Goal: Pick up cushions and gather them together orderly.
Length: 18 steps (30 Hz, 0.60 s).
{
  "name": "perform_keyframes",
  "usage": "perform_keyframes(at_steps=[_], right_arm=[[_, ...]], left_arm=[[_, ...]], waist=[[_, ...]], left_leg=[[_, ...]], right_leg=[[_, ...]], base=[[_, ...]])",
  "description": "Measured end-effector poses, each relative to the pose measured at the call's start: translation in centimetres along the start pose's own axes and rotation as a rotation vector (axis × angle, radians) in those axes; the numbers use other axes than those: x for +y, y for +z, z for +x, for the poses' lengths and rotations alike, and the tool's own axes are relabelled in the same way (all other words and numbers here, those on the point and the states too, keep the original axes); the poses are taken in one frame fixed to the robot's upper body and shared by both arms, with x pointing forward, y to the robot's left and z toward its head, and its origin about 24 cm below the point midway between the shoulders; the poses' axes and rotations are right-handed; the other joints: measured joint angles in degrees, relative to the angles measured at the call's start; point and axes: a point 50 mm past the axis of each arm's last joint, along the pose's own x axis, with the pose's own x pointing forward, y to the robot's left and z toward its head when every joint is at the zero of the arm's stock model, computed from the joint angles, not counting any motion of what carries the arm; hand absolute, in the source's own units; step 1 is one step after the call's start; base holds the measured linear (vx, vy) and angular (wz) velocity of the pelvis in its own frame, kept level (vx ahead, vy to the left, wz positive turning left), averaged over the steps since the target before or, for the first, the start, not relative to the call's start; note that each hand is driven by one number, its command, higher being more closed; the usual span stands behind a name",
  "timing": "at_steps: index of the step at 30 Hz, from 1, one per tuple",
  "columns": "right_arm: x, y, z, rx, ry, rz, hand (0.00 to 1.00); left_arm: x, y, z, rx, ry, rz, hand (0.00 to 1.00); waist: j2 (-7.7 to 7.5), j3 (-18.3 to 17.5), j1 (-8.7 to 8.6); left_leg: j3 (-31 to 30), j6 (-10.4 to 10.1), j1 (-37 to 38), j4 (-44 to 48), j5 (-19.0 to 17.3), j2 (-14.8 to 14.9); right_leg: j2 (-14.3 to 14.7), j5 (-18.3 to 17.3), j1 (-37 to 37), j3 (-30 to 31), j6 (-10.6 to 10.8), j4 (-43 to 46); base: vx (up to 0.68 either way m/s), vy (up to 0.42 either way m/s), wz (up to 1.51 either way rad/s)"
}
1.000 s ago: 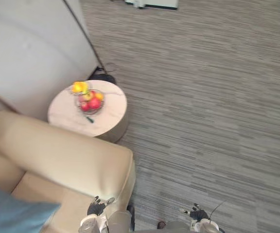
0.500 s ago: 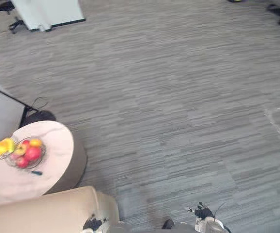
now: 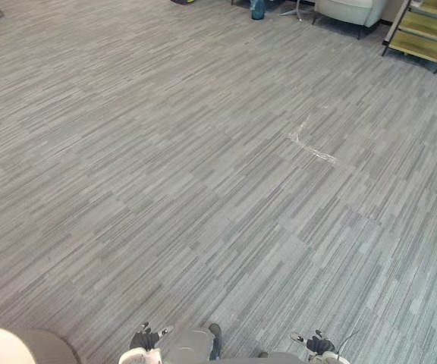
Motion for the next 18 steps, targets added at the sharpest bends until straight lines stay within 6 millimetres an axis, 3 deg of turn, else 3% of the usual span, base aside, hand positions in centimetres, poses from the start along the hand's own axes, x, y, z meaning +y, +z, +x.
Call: perform_keyframes(at_steps=[3, 6, 7, 8, 9, 10, 11, 13, 14, 16, 17, 18], right_arm=[[0.2, 1.2, 0.3, -0.030, 0.006, -0.009, 0.00], [0.7, 2.3, 0.5, -0.056, 0.019, -0.010, 0.00], [0.7, 2.4, 0.5, -0.058, 0.019, -0.011, 0.00], [0.7, 2.2, 0.5, -0.051, 0.018, -0.010, 0.00], [0.6, 1.4, 0.3, -0.031, 0.016, 0.002, 0.00], [0.4, 1.2, 0.3, -0.029, 0.011, 0.004, 0.00], [-0.4, 2.1, 0.5, -0.051, -0.009, -0.008, 0.00], [-0.7, 2.2, 0.5, -0.052, -0.014, -0.015, 0.00], [-0.6, 2.1, 0.5, -0.047, -0.013, -0.005, 0.00], [-0.5, 2.0, 0.5, -0.040, -0.019, 0.006, 0.00], [-0.2, 1.8, 0.5, -0.031, -0.015, 0.011, 0.00], [-0.1, 1.9, 0.5, -0.032, -0.013, 0.012, 0.00]], left_arm=[[-1.1, 1.1, 0.3, -0.028, -0.038, 0.037, 0.00], [-1.9, 2.1, 0.6, -0.053, -0.064, 0.059, 0.00], [-2.0, 2.2, 0.6, -0.054, -0.065, 0.061, 0.00], [-1.9, 2.0, 0.6, -0.046, -0.066, 0.070, 0.00], [-1.8, 1.9, 0.6, -0.041, -0.066, 0.079, 0.00], [-2.0, 1.9, 0.6, -0.040, -0.069, 0.077, 0.00], [-3.1, 1.7, 0.5, -0.033, -0.092, 0.070, 0.00], [-4.0, 1.8, 0.5, -0.041, -0.117, 0.073, 0.00], [-4.2, 1.8, 0.5, -0.043, -0.119, 0.067, 0.00], [-3.8, 2.2, 0.5, -0.059, -0.105, 0.044, 0.00], [-3.5, 2.8, 0.5, -0.087, -0.098, 0.042, 0.00], [-3.5, 2.9, 0.5, -0.093, -0.098, 0.043, 0.00]], waist=[[0.88, 0.27, -1.10], [1.57, 0.83, -2.66], [1.52, 0.88, -2.70], [0.89, 0.71, -2.68], [-1.14, 0.31, -2.80], [-1.77, 0.19, -3.08], [1.68, 0.31, -3.10], [3.67, 0.26, -3.35], [5.06, 1.79, -2.92], [4.30, 3.10, -2.22], [2.73, 3.73, -1.80], [2.50, 3.73, -1.70]], left_leg=[[1.73, -0.14, 5.48, -4.66, 0.08, 2.72], [4.16, -0.55, 9.39, -7.42, 0.33, 6.74], [4.56, -0.68, 9.90, -7.65, 0.40, 6.97], [5.25, -2.39, 11.40, -8.22, 0.85, 6.74], [4.86, -4.40, 13.00, -7.29, -0.05, 5.64], [4.29, -5.89, 13.48, -6.02, -1.04, 5.76], [3.47, -8.20, 11.97, 0.34, -2.75, 9.29], [0.32, -7.91, 2.86, 19.55, -0.09, 13.58], [-1.33, -6.82, -2.54, 33.46, 2.68, 16.76], [-0.60, -6.59, -7.92, 44.21, 0.76, 18.07], [1.97, -6.02, -12.07, 42.46, -0.65, 16.46], [2.92, -5.98, -13.03, 40.67, -0.82, 15.96]], right_leg=[[-5.86, -1.87, -2.25, -18.25, -7.27, 1.71], [-5.91, -0.55, -6.56, -25.59, -9.10, -5.88], [-5.61, 0.43, -7.46, -25.67, -9.21, -7.50], [-4.77, 5.45, -8.32, -25.10, -9.84, -14.15], [-4.70, 13.63, -8.20, -23.48, -12.60, -19.82], [-4.38, 11.84, -7.81, -23.24, -14.17, -19.90], [-1.68, 10.69, -6.83, -23.79, -14.35, -19.59], [2.67, 8.94, -3.77, -23.61, -13.79, -24.76], [5.75, 9.09, 0.49, -23.14, -15.13, -28.49], [7.96, 7.75, 6.43, -21.35, -16.54, -32.12], [7.98, 7.72, 10.98, -19.28, -15.52, -34.96], [7.91, 7.74, 11.73, -18.68, -15.23, -35.60]], base=[[0.35, -0.026, -0.35], [0.34, -0.136, -0.52], [0.44, -0.231, -0.70], [0.48, -0.292, -0.56], [0.52, -0.334, -0.46], [0.46, -0.302, -0.46], [0.36, -0.234, -0.34], [0.42, -0.281, -0.32], [0.44, -0.265, -0.38], [0.47, -0.226, -0.64], [0.51, -0.216, -0.69], [0.50, -0.168, -0.87]])
